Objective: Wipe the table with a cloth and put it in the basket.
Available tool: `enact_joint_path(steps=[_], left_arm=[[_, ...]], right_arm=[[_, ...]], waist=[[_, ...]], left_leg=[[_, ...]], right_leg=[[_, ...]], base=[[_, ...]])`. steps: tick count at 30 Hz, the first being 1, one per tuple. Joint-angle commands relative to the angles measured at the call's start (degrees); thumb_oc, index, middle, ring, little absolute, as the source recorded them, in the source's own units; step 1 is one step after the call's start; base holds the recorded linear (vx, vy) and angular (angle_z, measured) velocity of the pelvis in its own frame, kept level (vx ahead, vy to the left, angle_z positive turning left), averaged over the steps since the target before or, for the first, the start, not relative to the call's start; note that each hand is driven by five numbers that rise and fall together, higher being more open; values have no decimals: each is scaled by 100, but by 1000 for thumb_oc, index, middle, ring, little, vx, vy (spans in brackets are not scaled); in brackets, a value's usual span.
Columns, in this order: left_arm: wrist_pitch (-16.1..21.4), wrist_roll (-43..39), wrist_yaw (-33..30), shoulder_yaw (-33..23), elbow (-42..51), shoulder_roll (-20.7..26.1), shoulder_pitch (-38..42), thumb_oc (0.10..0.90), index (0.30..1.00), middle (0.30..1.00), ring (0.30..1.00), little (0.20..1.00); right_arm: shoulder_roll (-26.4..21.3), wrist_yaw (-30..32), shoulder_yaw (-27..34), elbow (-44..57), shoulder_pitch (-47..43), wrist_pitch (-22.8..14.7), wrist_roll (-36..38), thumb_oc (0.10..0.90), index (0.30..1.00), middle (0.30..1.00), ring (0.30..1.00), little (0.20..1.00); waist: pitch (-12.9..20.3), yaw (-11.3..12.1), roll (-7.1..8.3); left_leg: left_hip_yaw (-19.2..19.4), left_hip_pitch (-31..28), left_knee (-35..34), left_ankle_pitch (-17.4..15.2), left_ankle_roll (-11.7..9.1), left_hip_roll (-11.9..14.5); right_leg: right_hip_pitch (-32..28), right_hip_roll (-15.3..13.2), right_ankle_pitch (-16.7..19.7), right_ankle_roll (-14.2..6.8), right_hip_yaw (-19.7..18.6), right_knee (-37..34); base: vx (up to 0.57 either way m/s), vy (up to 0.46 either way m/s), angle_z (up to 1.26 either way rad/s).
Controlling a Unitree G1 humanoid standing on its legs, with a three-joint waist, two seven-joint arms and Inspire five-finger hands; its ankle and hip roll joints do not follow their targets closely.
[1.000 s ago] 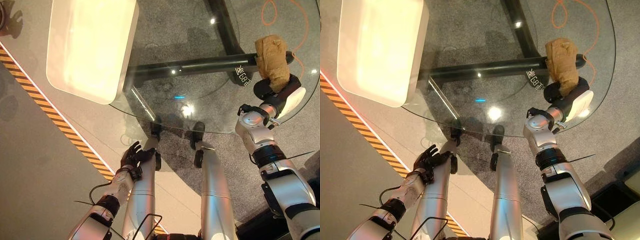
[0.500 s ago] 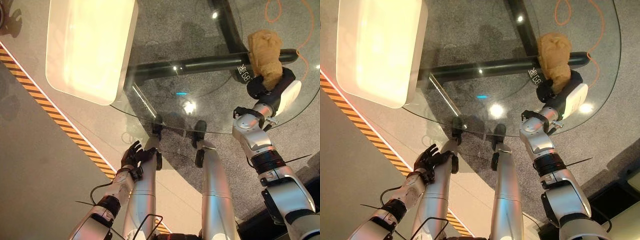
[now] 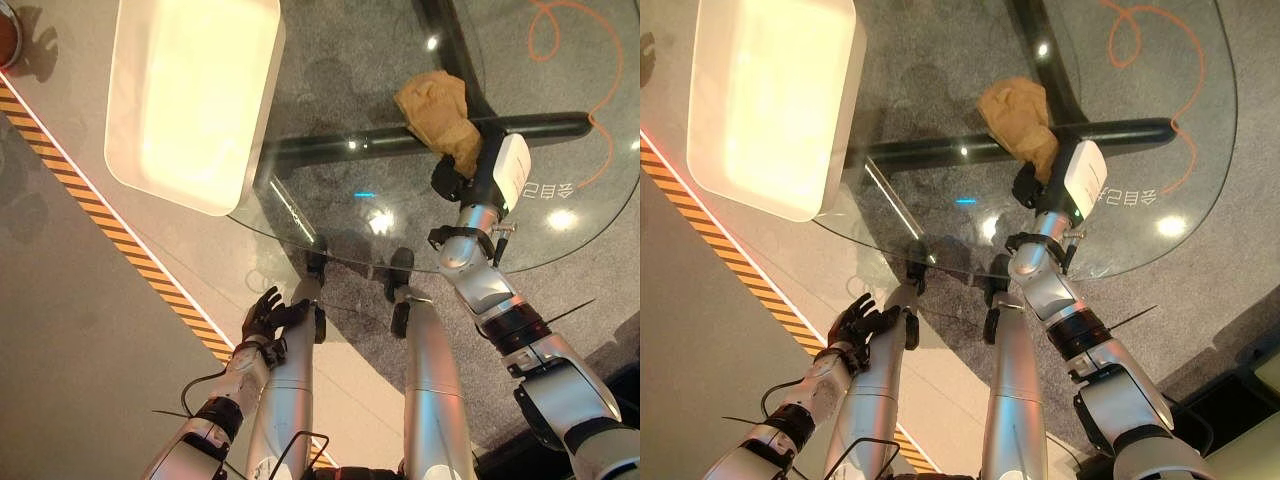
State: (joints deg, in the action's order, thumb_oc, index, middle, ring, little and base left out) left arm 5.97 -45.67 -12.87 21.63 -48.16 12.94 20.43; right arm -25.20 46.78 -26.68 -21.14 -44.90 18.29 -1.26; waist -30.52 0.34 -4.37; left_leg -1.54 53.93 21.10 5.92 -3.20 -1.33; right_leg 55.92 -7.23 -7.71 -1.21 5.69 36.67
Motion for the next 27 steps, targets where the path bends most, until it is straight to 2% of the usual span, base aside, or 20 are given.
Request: enact_joint_path(steps=[1, 12, 20, 27], left_arm=[[-38, 248, 10, 317, -134, -372, -889, 800, 900, 900, 900, 900], [-159, 246, -4, 437, -27, -356, -767, 800, 900, 900, 900, 900], [-253, 170, -31, 499, 13, -280, -687, 800, 900, 900, 900, 900], [-339, 101, -82, 557, 53, -221, -648, 800, 900, 900, 900, 900]], right_arm=[[160, -729, -577, 862, -174, -331, -438, 100, 300, 300, 300, 200], [423, -2140, -1293, 1260, -279, -741, -188, 100, 300, 300, 300, 200], [349, -2525, -1590, 1423, -236, -1042, 106, 100, 300, 300, 300, 200], [299, -2378, -1612, 1447, -191, -1063, 155, 100, 300, 300, 300, 200]], waist=[[73, 221, -178], [73, 260, -198], [73, 253, -188], [73, 235, -187]], left_leg=[[609, 69, 884, -1120, 464, -382], [643, 73, 892, -1087, 439, -398], [664, 115, 923, -1068, 435, -377], [673, 138, 957, -1070, 435, -358]], right_leg=[[48, 272, 742, -123, 100, -997], [80, 234, 740, -128, 141, -972], [129, 208, 758, -140, 153, -941], [174, 183, 783, -151, 162, -893]], base=[[-1, 0, 6], [0, 0, 0], [-1, 0, 1], [0, 0, 0]])
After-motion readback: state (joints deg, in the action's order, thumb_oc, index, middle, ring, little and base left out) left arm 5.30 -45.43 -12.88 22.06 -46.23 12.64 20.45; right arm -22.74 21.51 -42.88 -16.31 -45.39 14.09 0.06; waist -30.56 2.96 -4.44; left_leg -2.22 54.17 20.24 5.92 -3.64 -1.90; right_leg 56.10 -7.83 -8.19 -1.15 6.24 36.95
